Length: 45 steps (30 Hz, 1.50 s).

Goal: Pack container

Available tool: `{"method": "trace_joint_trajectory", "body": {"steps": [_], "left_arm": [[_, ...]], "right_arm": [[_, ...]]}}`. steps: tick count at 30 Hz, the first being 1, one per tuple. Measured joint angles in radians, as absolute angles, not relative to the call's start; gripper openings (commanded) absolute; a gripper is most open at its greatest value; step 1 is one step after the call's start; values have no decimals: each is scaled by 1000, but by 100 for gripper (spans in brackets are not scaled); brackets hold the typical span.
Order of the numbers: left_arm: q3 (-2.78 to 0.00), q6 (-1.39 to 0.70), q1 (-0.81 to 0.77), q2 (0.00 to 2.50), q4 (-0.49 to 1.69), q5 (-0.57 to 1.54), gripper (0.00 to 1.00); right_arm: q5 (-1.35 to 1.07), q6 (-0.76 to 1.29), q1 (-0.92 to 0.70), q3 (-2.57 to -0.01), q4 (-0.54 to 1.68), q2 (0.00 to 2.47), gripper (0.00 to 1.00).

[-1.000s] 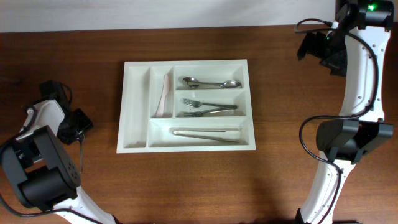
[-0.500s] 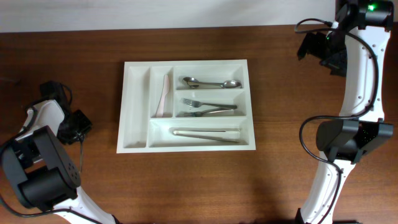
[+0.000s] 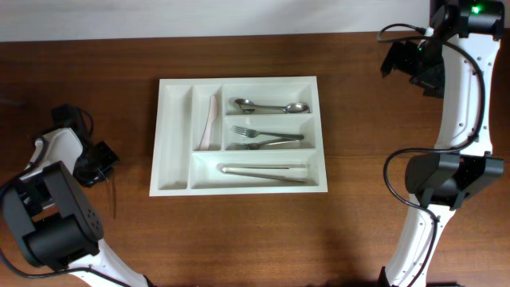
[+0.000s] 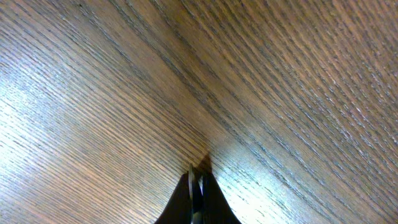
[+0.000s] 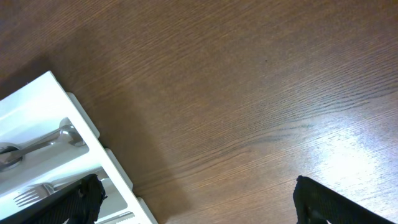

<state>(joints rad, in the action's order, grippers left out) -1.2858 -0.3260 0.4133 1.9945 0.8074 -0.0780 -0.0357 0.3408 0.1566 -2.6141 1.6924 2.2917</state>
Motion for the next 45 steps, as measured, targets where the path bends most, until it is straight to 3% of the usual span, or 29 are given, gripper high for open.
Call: {"method": "trace_joint_trajectory", "body": {"steps": [13, 24, 33, 45], "left_arm": [[-1343, -325, 398, 2022, 926, -54, 2], [-1760, -260, 197, 2056, 1132, -42, 2], [-1827, -296, 9, 2056, 1051, -36, 2], [-1827, -403, -59, 2221, 1006, -33, 2]], "right_arm": [[-36, 341, 157, -2614, 1692, 2292, 99], [-36, 340, 157, -2614, 1692, 2292, 99], [-36, 340, 157, -2614, 1692, 2292, 99], [-36, 340, 157, -2614, 1692, 2292, 99]]}}
